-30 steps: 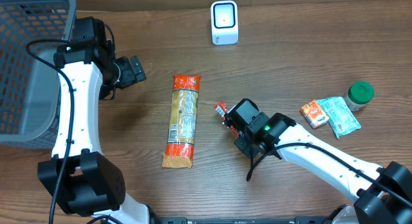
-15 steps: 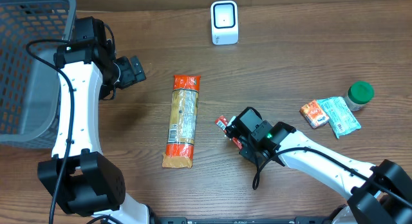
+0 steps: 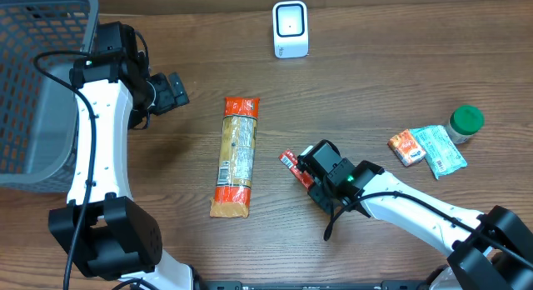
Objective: Scan the item barcode
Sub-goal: 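Regrip the red stick snack by its end with the right gripper, then lift the red stick and carry it toward the white scanner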
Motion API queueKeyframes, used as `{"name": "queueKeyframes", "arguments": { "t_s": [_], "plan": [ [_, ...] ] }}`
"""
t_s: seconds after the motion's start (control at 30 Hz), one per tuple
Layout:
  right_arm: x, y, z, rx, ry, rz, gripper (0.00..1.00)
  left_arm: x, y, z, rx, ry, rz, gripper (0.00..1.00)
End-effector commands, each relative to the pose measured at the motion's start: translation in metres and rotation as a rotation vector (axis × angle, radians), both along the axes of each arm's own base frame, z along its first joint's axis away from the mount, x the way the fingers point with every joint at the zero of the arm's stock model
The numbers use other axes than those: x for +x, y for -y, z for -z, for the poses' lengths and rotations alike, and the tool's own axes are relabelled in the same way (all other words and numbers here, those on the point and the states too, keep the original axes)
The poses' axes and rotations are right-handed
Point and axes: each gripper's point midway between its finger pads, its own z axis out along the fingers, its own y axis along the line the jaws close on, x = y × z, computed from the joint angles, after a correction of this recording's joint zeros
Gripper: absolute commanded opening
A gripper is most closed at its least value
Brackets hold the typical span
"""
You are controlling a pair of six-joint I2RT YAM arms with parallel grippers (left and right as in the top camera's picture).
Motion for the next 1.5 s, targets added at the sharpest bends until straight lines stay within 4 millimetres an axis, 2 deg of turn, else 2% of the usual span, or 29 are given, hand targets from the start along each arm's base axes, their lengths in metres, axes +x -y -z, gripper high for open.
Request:
{"name": "queueKeyframes", "arguments": {
  "t_s": [0.0, 0.13, 0.37, 0.6, 0.77, 0.9, 1.0, 1.1, 1.17, 1.2, 1.37, 1.47],
  "plan": [
    [0.0, -0.02, -0.013, 0.123, -0.056, 0.077, 0.4, 0.003, 0.001, -0.004, 0.01, 0.011, 0.021, 1.0],
    [-0.004, -0.023, -0.013, 0.14, -0.08, 0.067, 0.4, 0.003, 0.002, -0.004, 0.01, 0.011, 0.021, 1.0],
    [0.002, -0.016, -0.011, 0.098, -0.043, 0.078, 0.41, 0.003, 0.001, -0.004, 0.01, 0.011, 0.021, 1.0],
    [0.0, -0.01, 0.014, 0.032, -0.081, 0.084, 0.4, 0.003, 0.001, -0.004, 0.01, 0.011, 0.021, 1.0],
    [0.005, 0.007, 0.023, -0.061, -0.05, 0.108, 0.26, 0.003, 0.001, -0.004, 0.01, 0.011, 0.021, 1.0],
    [0.016, 0.014, 0.021, -0.099, 0.009, 0.126, 0.25, 0.003, 0.001, -0.004, 0.01, 0.011, 0.021, 1.0],
    [0.02, 0.009, 0.019, -0.078, 0.024, 0.126, 0.25, 0.003, 0.001, -0.004, 0.01, 0.011, 0.021, 1.0],
    [0.019, 0.009, 0.019, -0.079, 0.022, 0.126, 0.19, 0.003, 0.001, -0.004, 0.01, 0.011, 0.021, 1.0],
    [0.017, 0.009, 0.02, -0.076, 0.014, 0.123, 0.13, 0.003, 0.001, -0.004, 0.01, 0.011, 0.021, 1.0],
    [0.017, 0.008, 0.02, -0.075, 0.013, 0.122, 0.04, 0.003, 0.001, -0.004, 0.01, 0.011, 0.021, 1.0],
    [0.014, 0.011, 0.014, -0.073, 0.001, 0.155, 0.03, 0.003, 0.001, -0.004, 0.01, 0.011, 0.021, 1.0],
    [0.014, 0.008, 0.0, -0.039, 0.019, 0.147, 0.04, 0.003, 0.001, -0.004, 0.01, 0.011, 0.021, 1.0]
  ]
}}
